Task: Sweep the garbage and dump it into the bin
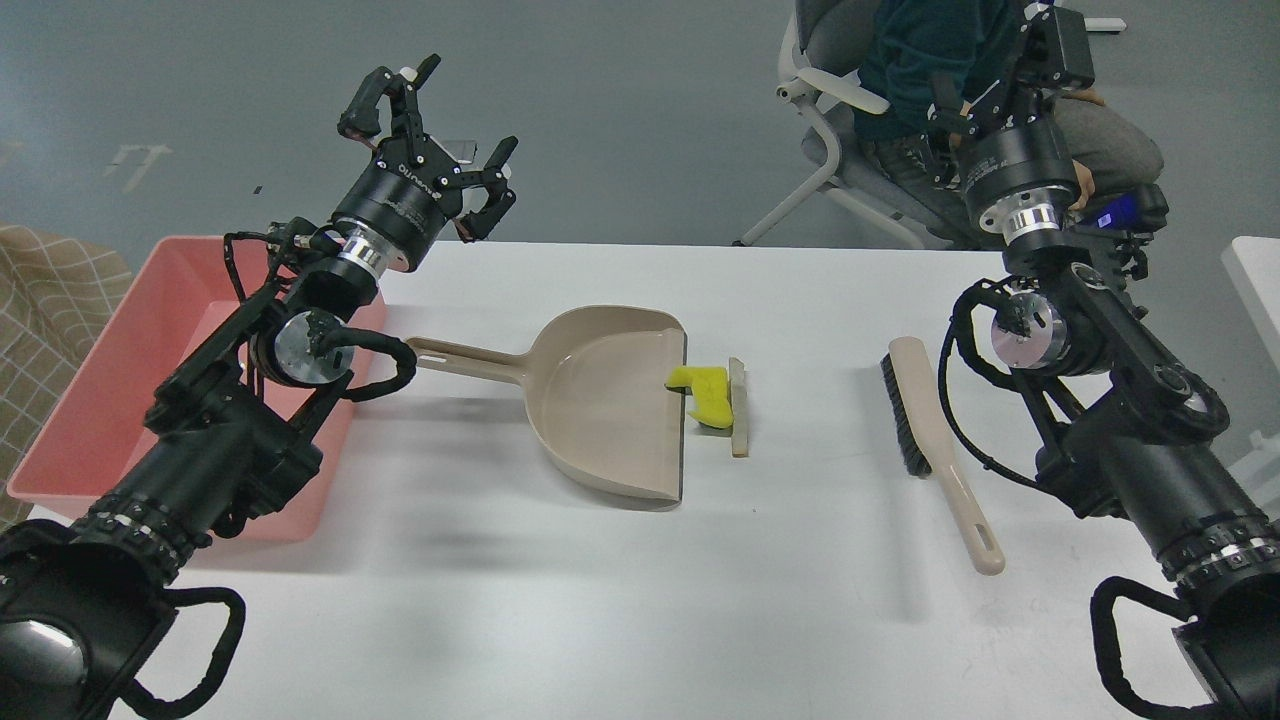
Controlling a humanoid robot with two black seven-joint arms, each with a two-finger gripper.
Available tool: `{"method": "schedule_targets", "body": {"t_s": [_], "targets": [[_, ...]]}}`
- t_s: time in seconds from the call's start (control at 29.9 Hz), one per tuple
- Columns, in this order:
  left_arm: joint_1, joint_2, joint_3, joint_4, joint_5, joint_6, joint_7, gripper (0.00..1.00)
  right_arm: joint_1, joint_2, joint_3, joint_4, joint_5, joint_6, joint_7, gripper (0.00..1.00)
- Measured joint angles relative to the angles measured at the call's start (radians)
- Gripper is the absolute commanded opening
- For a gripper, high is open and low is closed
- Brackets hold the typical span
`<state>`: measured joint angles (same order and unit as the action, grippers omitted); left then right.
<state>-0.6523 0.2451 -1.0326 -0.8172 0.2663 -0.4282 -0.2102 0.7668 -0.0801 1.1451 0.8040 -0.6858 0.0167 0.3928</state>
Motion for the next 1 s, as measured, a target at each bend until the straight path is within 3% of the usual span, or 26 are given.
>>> {"method": "schedule_targets", "body": {"t_s": [0.5, 0.77, 1.0], "targets": [[0.051, 0.023, 0.043, -0.033, 0.018, -0.013, 0.011, 1.0, -0.019, -0.027, -0.003, -0.004, 0.0, -0.004, -0.003, 1.0], [0.017, 0.068, 0.051, -0.028, 0.063, -0.012, -0.072, 1.0, -0.029, -0.052, -0.004, 0.011, 0.0, 0.002, -0.003, 1.0], [-0.006, 0.081, 0.051, -0.024, 0.123, 0.031, -0.092, 1.0, -0.03, -0.077, -0.013, 0.009, -0.002, 0.003, -0.002, 1.0]]}}
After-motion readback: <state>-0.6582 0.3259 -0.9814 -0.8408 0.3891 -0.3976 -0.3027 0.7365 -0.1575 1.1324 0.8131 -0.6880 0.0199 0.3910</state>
